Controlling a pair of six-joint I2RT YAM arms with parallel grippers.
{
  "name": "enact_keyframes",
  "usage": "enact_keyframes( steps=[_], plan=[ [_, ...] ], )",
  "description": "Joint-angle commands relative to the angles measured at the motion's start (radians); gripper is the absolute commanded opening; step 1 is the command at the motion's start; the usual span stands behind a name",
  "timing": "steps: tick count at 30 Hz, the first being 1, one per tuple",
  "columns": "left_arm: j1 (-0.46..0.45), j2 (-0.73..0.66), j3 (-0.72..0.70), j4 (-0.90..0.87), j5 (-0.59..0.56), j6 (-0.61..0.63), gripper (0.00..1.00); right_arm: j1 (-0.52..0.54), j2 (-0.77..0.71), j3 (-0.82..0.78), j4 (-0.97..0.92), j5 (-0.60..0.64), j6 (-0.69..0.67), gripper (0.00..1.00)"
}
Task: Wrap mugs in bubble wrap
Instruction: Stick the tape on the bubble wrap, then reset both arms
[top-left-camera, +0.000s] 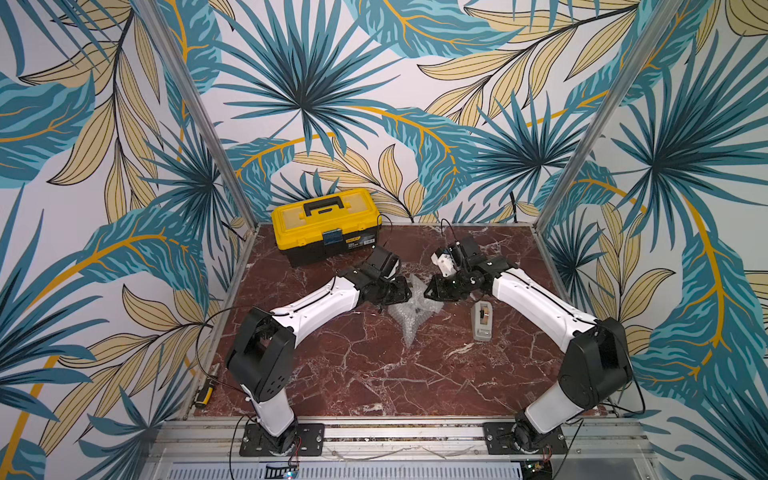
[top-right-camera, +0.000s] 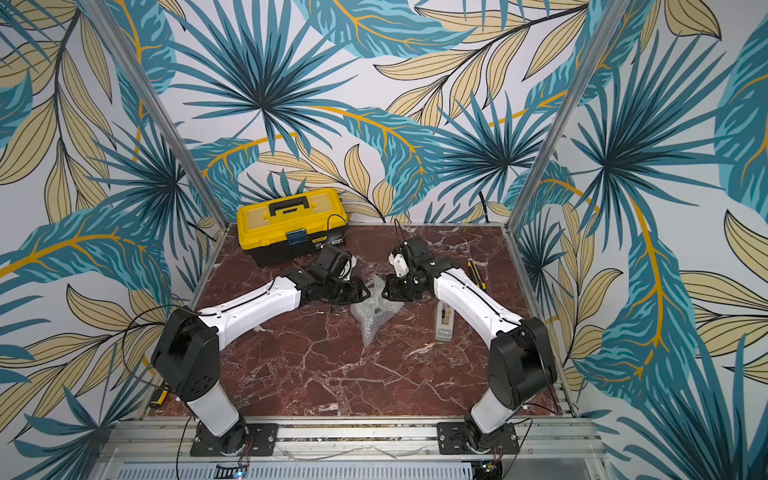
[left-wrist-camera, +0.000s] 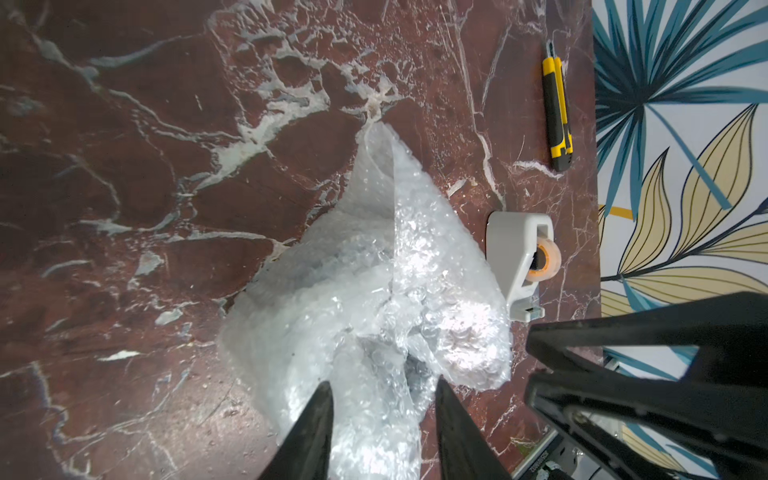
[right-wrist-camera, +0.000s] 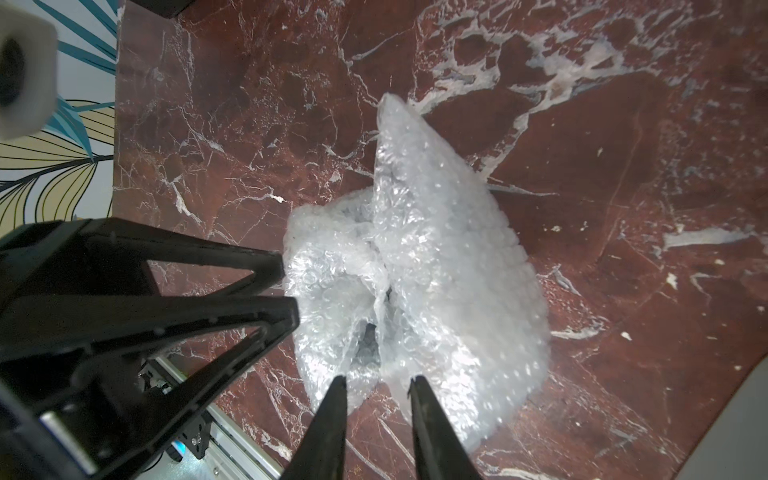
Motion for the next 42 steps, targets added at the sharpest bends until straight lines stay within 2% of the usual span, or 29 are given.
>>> enact_keyframes(
  steps=[1,4,8,11,14,21,25,30,35,42],
  plan=[
    [-0.003,-0.089,-0.008,-0.012,-0.078,0.036,0.52,-0.031,-0.052,-0.040,-0.026,0.038,-0.029,0.37],
    [0.000,-0.163,-0.056,-0.020,-0.188,0.103,0.72,-0.070,-0.090,-0.076,-0.009,0.070,-0.068,0.55],
    [0.036,-0.248,-0.134,-0.018,-0.292,0.170,0.94,-0.131,-0.142,-0.135,0.042,0.133,-0.109,0.72],
    [0.101,-0.307,-0.212,0.005,-0.340,0.207,0.99,-0.185,-0.170,-0.181,0.098,0.181,-0.139,0.86],
    [0.155,-0.374,-0.307,0.057,-0.406,0.266,1.00,-0.224,-0.194,-0.226,0.159,0.270,-0.166,0.99],
    [0.293,-0.477,-0.494,0.212,-0.551,0.400,1.00,-0.290,-0.203,-0.332,0.330,0.462,-0.190,1.00],
    [0.388,-0.514,-0.608,0.369,-0.580,0.464,1.00,-0.326,-0.191,-0.425,0.517,0.502,-0.228,1.00],
    [0.461,-0.549,-0.731,0.553,-0.593,0.532,1.00,-0.358,-0.188,-0.537,0.717,0.525,-0.245,1.00],
    [0.510,-0.517,-0.802,0.731,-0.566,0.558,1.00,-0.389,-0.175,-0.617,0.880,0.516,-0.241,1.00],
    [0.550,-0.401,-0.868,0.973,-0.539,0.571,1.00,-0.428,-0.152,-0.714,1.083,0.503,-0.263,1.00]
  ],
)
